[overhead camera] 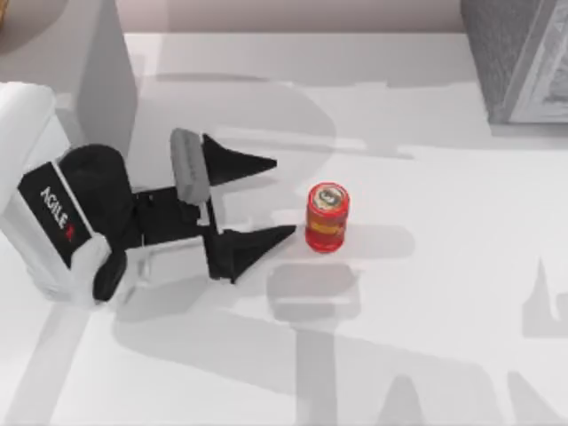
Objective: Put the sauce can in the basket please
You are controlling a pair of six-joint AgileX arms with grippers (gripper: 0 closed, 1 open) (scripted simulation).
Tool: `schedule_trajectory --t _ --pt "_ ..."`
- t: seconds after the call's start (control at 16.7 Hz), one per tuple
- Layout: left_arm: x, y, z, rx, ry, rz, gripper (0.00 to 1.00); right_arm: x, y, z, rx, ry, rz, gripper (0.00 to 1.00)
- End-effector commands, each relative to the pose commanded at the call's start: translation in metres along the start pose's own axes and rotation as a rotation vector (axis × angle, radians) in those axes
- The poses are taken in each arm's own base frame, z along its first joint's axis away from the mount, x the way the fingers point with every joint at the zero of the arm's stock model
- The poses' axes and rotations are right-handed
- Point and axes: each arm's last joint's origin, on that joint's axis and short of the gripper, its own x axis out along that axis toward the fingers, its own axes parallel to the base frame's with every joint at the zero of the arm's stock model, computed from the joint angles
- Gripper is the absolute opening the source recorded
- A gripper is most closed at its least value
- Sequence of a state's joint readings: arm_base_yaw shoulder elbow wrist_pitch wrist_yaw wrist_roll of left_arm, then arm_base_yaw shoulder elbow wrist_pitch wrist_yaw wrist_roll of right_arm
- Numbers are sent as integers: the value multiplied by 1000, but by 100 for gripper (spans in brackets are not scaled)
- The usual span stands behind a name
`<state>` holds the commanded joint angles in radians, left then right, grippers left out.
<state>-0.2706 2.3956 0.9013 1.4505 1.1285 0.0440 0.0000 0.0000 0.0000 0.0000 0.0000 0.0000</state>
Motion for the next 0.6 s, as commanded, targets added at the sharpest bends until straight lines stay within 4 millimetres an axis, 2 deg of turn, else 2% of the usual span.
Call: schedule_trajectory --t 0.12,0.24,0.6 --pt "4 -1 -19 8 -4 -49 100 0 0 0 0 0 0 100" --pt "6 -2 -28 13 -6 -74 100 0 0 0 0 0 0 100" --pt "6 -2 -29 10 -5 -71 100 0 0 0 0 0 0 100"
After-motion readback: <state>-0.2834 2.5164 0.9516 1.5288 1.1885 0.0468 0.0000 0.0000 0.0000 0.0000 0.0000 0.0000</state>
